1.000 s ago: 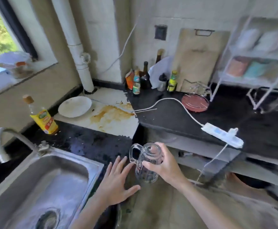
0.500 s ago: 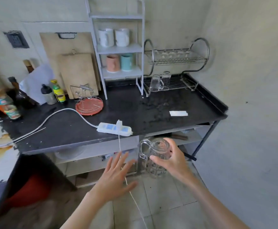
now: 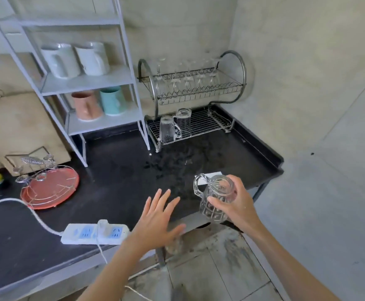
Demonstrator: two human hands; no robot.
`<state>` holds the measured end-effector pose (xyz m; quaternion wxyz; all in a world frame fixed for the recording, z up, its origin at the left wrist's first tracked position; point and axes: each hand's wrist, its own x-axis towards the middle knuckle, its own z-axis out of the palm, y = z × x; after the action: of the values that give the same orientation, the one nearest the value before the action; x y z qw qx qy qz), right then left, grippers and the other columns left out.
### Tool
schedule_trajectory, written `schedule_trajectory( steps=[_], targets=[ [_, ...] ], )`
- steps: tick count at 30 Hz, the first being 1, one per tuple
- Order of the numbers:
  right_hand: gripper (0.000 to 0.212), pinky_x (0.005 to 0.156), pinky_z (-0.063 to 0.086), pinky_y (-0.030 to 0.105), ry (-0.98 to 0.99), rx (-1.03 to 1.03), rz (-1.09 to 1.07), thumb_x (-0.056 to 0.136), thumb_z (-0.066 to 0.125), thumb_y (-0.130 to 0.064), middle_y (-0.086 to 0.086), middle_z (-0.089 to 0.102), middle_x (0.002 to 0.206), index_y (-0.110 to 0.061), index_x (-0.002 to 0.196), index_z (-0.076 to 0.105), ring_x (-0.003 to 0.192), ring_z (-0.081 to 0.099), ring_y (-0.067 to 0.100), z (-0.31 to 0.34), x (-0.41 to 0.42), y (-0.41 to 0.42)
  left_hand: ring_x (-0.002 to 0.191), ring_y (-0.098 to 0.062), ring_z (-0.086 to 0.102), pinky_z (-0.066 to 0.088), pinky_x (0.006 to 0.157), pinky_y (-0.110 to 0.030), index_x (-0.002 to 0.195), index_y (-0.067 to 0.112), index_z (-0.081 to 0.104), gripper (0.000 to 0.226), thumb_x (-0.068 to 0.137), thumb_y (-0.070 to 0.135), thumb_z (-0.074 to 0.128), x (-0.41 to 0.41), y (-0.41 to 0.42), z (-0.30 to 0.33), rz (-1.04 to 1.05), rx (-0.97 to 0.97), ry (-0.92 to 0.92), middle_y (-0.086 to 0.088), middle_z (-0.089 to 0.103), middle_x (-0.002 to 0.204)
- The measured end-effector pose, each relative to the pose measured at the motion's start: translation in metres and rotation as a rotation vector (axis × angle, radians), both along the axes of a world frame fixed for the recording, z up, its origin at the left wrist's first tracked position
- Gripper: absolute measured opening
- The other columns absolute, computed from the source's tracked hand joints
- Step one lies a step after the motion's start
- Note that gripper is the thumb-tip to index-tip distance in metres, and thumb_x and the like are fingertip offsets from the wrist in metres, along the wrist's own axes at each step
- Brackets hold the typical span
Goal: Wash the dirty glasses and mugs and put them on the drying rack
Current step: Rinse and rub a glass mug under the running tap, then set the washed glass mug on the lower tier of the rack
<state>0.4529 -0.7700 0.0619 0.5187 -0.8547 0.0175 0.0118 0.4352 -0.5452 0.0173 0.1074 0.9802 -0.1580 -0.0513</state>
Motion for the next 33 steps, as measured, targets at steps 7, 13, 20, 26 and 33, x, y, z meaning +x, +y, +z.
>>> schedule_trajectory(
  steps=[7, 13, 20, 26, 33],
  targets=[
    [0.066, 0.088, 0.043, 0.026, 0.042, -0.058, -0.05, 0.068, 0.082, -0.032, -0.003, 0.057, 0.114, -0.029, 0.122, 0.044, 0.104, 0.055, 0.013, -0.007, 0.123, -0.017, 0.144, -0.027, -0.015, -0.011, 0.111, -0.041, 0.149, 0.028, 0.004, 0.114, 0.054, 0.081, -0.028, 0.109, -0.006, -0.009, 0.022, 0.006, 0.038, -0.003, -0.006, 0.158],
    [0.064, 0.084, 0.039, 0.023, 0.047, -0.026, -0.059, 0.07, 0.081, -0.03, -0.004, 0.056, 0.112, -0.025, 0.12, 0.043, 0.104, 0.054, 0.014, -0.017, 0.239, -0.027, 0.135, -0.023, -0.025, -0.009, 0.11, -0.04, 0.149, 0.022, -0.001, 0.095, 0.07, 0.073, -0.006, 0.184, -0.005, -0.028, 0.159, 0.0, 0.061, -0.007, -0.009, 0.157],
    [0.066, 0.093, 0.045, 0.033, 0.026, -0.019, 0.028, 0.068, 0.082, -0.033, -0.004, 0.058, 0.113, -0.024, 0.121, 0.044, 0.105, 0.056, 0.016, -0.04, 0.375, -0.025, 0.139, -0.028, -0.007, 0.013, 0.112, -0.053, 0.143, 0.009, -0.001, 0.08, 0.091, 0.04, 0.052, 0.265, -0.01, -0.041, 0.432, 0.049, -0.001, -0.011, 0.001, 0.155],
    [0.077, 0.096, 0.045, 0.034, 0.06, -0.057, 0.162, 0.069, 0.082, -0.033, 0.001, 0.057, 0.119, -0.014, 0.131, 0.041, 0.111, 0.054, 0.019, -0.06, 0.447, -0.014, 0.128, -0.04, 0.041, 0.043, 0.092, -0.056, 0.136, -0.003, 0.036, 0.097, 0.061, 0.037, 0.083, 0.301, -0.011, -0.053, 0.567, 0.197, 0.04, -0.02, 0.044, 0.14],
    [0.074, 0.088, 0.033, 0.015, 0.097, -0.048, 0.237, 0.075, 0.079, -0.024, -0.007, 0.049, 0.114, -0.01, 0.135, 0.039, 0.102, 0.047, 0.005, -0.069, 0.478, 0.003, 0.122, -0.038, 0.049, 0.047, 0.085, -0.057, 0.133, -0.002, 0.041, 0.097, 0.054, 0.033, 0.087, 0.307, -0.012, -0.068, 0.628, 0.282, -0.026, -0.017, 0.051, 0.135]
  ],
)
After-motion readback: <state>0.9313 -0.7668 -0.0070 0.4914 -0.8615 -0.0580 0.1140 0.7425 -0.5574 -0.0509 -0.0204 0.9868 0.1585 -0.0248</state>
